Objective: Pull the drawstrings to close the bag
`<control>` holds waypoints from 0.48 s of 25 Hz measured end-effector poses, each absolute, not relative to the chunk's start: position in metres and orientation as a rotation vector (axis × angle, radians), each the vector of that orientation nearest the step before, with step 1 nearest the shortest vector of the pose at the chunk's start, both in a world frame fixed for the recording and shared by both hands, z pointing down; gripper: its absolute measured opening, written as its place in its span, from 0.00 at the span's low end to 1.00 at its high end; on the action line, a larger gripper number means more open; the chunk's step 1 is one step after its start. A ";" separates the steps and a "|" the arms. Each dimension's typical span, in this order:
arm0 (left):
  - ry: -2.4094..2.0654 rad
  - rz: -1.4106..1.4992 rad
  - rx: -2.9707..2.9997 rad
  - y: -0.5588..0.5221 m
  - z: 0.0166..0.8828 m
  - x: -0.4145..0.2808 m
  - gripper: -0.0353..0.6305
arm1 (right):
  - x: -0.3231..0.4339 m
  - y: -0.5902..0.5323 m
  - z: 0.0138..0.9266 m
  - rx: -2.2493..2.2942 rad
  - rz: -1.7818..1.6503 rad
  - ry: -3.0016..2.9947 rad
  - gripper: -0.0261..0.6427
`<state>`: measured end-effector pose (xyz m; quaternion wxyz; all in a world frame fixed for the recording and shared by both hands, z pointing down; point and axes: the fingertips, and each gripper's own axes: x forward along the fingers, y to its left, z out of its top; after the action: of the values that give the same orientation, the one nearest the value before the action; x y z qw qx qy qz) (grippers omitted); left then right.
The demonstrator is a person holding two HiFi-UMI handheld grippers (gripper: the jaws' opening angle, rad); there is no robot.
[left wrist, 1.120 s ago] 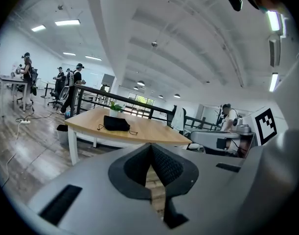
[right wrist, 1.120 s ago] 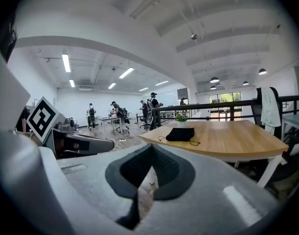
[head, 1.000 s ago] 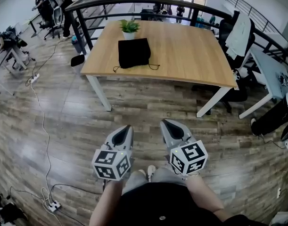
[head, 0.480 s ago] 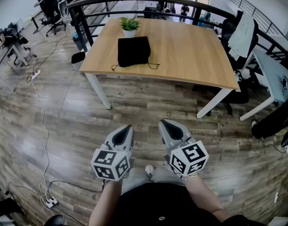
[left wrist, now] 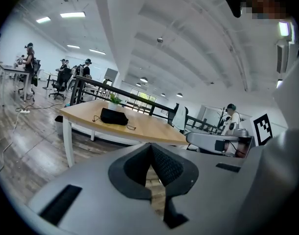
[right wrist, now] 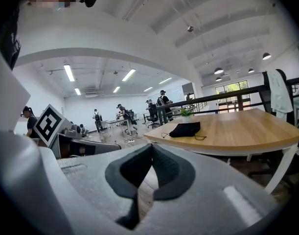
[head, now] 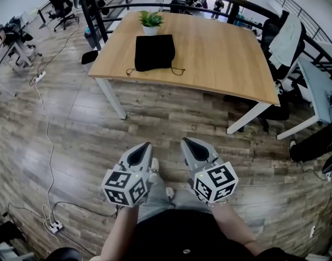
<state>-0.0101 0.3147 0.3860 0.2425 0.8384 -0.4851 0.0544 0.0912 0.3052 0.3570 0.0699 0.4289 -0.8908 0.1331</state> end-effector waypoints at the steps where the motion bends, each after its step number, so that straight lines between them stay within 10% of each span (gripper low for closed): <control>1: -1.320 0.150 2.290 0.309 0.388 -0.011 0.07 | 0.091 0.300 0.359 1.292 0.409 -2.676 0.04; 12: -1.214 0.193 2.326 0.195 0.407 -0.025 0.07 | 0.073 0.182 0.372 1.386 0.392 -2.641 0.04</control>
<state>-0.0249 0.1953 0.4065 0.2527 0.8555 -0.4464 0.0709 0.0732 0.1824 0.3720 0.0668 0.4598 -0.8759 0.1301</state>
